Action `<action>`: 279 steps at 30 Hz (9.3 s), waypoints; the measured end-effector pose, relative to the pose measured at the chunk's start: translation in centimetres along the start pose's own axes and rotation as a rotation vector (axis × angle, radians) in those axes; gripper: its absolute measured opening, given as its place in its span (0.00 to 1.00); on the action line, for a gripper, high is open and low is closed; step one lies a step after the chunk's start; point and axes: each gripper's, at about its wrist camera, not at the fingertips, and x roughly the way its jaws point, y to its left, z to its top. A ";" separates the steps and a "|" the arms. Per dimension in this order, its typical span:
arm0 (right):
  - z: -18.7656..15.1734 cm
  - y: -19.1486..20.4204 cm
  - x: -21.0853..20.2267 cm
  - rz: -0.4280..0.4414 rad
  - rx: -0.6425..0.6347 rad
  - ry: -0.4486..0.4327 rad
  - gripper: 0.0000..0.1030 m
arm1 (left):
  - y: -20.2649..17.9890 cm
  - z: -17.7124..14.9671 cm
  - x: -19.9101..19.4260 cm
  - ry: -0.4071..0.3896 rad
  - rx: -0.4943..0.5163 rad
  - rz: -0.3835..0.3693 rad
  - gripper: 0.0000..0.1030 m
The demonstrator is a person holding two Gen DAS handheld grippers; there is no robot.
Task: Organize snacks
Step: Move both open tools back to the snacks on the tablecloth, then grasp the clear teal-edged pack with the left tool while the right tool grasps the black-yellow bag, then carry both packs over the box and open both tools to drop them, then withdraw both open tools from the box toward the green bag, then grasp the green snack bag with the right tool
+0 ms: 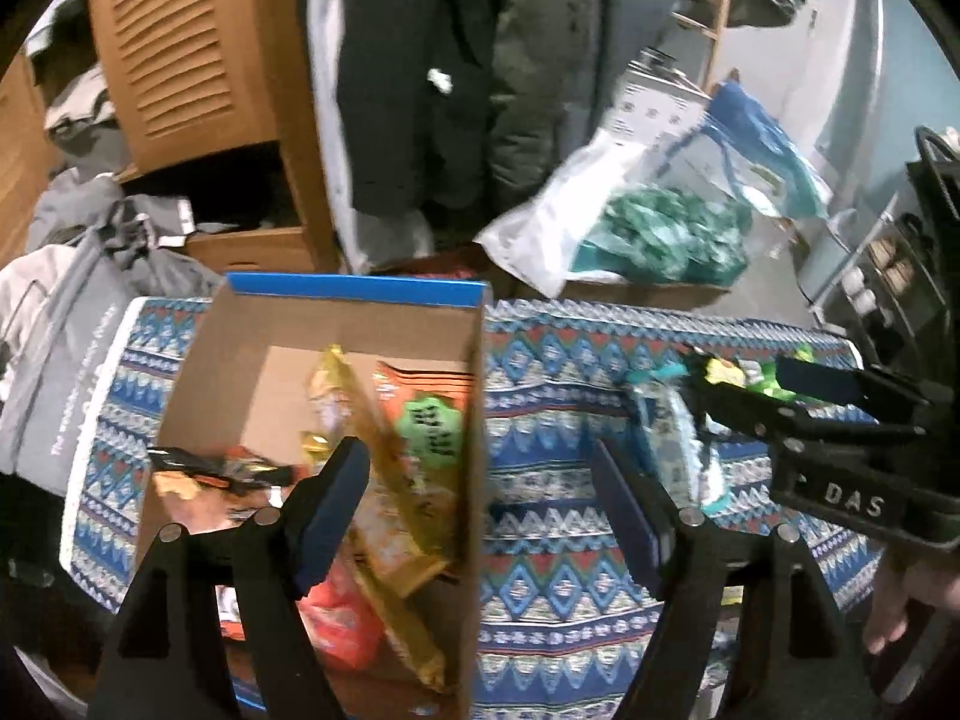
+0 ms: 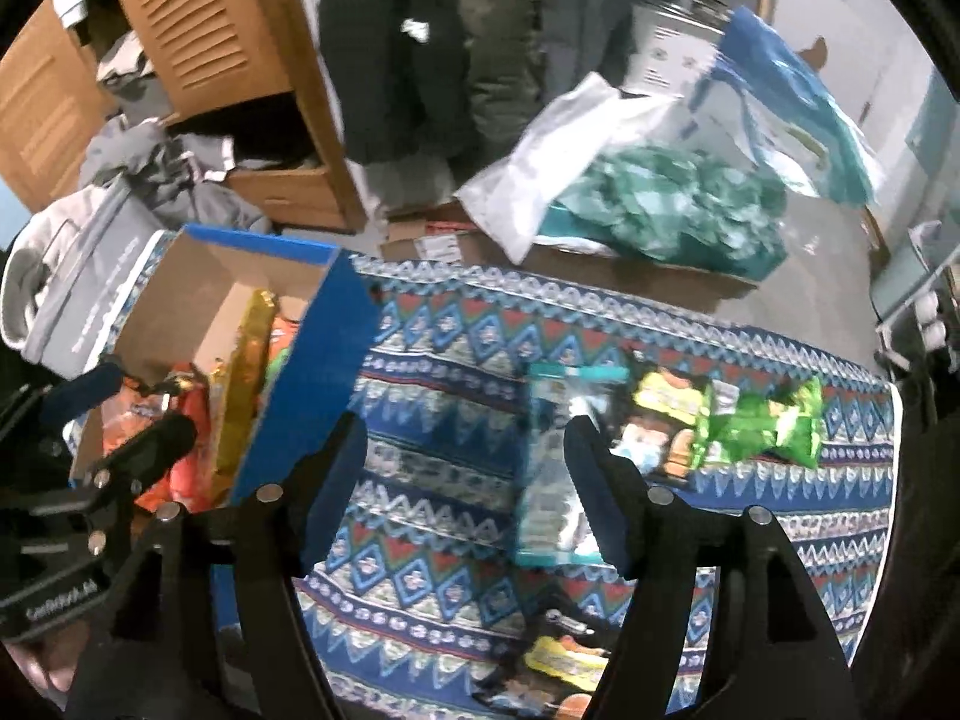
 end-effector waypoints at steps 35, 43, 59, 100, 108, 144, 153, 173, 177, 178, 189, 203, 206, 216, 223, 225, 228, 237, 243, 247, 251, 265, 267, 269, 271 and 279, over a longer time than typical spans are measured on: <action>-0.6 -15.1 10.2 -0.045 0.244 0.175 0.74 | -11.0 3.7 14.2 0.219 0.016 0.009 0.76; 0.0 -15.7 13.1 -0.020 0.276 0.198 0.74 | -10.4 4.3 16.7 0.265 -0.060 -0.005 0.76; -3.1 -16.0 13.2 -0.052 0.231 0.244 0.65 | -11.4 2.5 17.2 0.312 -0.056 -0.029 0.76; -9.4 -21.4 8.2 -0.110 0.256 0.213 0.65 | -21.9 -1.3 22.7 0.387 0.030 0.044 0.75; -9.2 -20.1 7.4 -0.109 0.239 0.196 0.65 | -22.3 -2.4 20.4 0.360 0.089 -0.017 0.52; -5.0 -9.9 -1.1 -0.110 0.055 0.044 0.64 | -9.8 0.6 5.2 0.124 0.041 -0.053 0.50; -3.1 -5.4 -1.8 -0.040 -0.002 0.018 0.64 | -5.4 0.7 2.1 0.066 0.011 -0.012 0.50; 0.6 8.4 0.4 0.086 -0.226 0.011 0.64 | 6.4 0.1 -1.1 0.024 -0.127 0.076 0.50; 1.1 10.4 1.1 0.108 -0.247 0.020 0.64 | 8.7 -0.4 -1.1 0.037 -0.164 0.088 0.50; 1.1 10.9 1.2 0.114 -0.252 0.022 0.64 | 9.2 -0.6 -1.1 0.038 -0.173 0.094 0.50; 1.8 14.6 4.2 0.169 -0.284 0.072 0.65 | 13.8 -2.0 1.0 0.083 -0.250 0.142 0.50; 2.7 14.5 4.9 0.196 -0.268 0.073 0.74 | 14.2 -2.0 1.5 0.080 -0.228 0.199 0.67; 2.9 14.0 4.6 0.186 -0.260 0.062 0.74 | 13.7 -1.8 1.0 0.066 -0.216 0.193 0.67; 3.3 11.1 3.6 0.155 -0.223 0.038 0.74 | 11.9 -1.4 0.6 0.055 -0.182 0.184 0.68; 3.0 8.6 2.5 0.133 -0.198 0.026 0.74 | 9.3 -0.7 0.1 0.035 -0.141 0.160 0.68; 2.8 7.8 2.2 0.125 -0.190 0.023 0.74 | 8.4 -0.6 0.2 0.037 -0.127 0.155 0.68; 2.4 6.4 1.7 0.106 -0.180 0.014 0.74 | 6.8 -0.3 0.1 0.032 -0.100 0.140 0.68; 0.9 2.1 0.8 0.062 -0.127 0.015 0.74 | 2.2 0.0 -0.1 0.021 -0.019 0.101 0.68; -0.1 -0.3 -0.1 0.034 -0.100 0.012 0.74 | -0.2 0.1 -0.1 0.018 0.019 0.070 0.68; -1.2 -2.0 -0.9 -0.002 -0.096 0.002 0.74 | -1.9 -0.1 0.2 0.030 0.043 0.049 0.68; -2.2 -3.5 -1.1 -0.021 -0.089 0.010 0.74 | -3.7 -0.2 0.5 0.037 0.078 0.032 0.68; -5.0 -10.3 -0.5 -0.083 0.008 0.056 0.74 | -9.7 -0.8 3.1 0.094 0.165 -0.016 0.68; -5.2 -11.4 0.0 -0.096 0.016 0.068 0.74 | -10.7 -0.7 3.6 0.098 0.177 -0.023 0.68; -5.2 -12.3 0.6 -0.105 0.026 0.080 0.74 | -11.7 -0.4 4.3 0.105 0.190 -0.031 0.68; -5.0 -13.4 1.2 -0.108 0.041 0.089 0.74 | -12.2 -0.2 5.0 0.110 0.195 -0.035 0.68; -1.9 -18.8 3.7 -0.090 0.136 0.100 0.74 | -13.9 2.1 8.8 0.142 0.183 -0.055 0.68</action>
